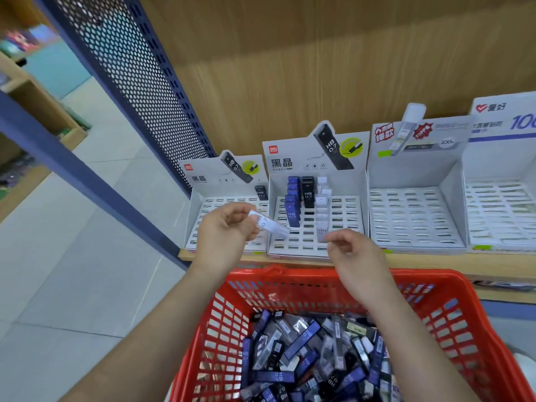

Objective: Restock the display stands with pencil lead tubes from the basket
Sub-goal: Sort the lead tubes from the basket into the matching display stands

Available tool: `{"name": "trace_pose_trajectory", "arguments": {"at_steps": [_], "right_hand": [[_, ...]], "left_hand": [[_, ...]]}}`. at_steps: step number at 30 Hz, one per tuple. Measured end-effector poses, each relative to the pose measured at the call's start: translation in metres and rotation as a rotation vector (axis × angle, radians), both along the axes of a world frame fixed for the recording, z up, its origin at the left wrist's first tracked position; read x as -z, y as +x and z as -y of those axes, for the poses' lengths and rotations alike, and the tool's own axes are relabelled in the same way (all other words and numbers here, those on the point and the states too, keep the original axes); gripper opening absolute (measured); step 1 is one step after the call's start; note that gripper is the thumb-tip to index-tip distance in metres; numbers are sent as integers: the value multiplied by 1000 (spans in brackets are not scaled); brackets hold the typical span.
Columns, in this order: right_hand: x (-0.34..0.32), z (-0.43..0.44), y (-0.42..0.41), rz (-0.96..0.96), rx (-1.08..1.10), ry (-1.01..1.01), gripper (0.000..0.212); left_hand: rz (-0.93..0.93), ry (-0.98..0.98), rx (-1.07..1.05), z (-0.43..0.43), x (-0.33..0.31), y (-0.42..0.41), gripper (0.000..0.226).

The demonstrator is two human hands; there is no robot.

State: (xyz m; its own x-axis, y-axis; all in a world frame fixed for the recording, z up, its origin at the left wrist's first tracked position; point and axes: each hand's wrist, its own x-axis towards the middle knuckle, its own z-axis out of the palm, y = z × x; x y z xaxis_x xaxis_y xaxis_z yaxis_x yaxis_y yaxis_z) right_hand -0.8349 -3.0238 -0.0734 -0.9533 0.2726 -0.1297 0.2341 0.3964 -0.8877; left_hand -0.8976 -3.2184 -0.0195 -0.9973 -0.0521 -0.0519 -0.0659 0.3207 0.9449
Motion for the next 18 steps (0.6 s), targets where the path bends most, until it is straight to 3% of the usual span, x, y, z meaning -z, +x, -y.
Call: {"name": "trace_pose_trajectory", "arguments": {"at_steps": [4,6,11,18], "right_hand": [[13,-1,2,0,-193,518,41],[22,-1,6,26,-264,631,47],[38,-14,10,19,-309,744,49],[47,-17,1,-175,-56,658,28]], "left_hand": [[-100,-181,-46,13,0,-20,18],[-143,-295,-60,19,2,-33,17],[-237,-492,-50,24,11,-66,16],[-275,-613,16,29,31,-98,20]]}}
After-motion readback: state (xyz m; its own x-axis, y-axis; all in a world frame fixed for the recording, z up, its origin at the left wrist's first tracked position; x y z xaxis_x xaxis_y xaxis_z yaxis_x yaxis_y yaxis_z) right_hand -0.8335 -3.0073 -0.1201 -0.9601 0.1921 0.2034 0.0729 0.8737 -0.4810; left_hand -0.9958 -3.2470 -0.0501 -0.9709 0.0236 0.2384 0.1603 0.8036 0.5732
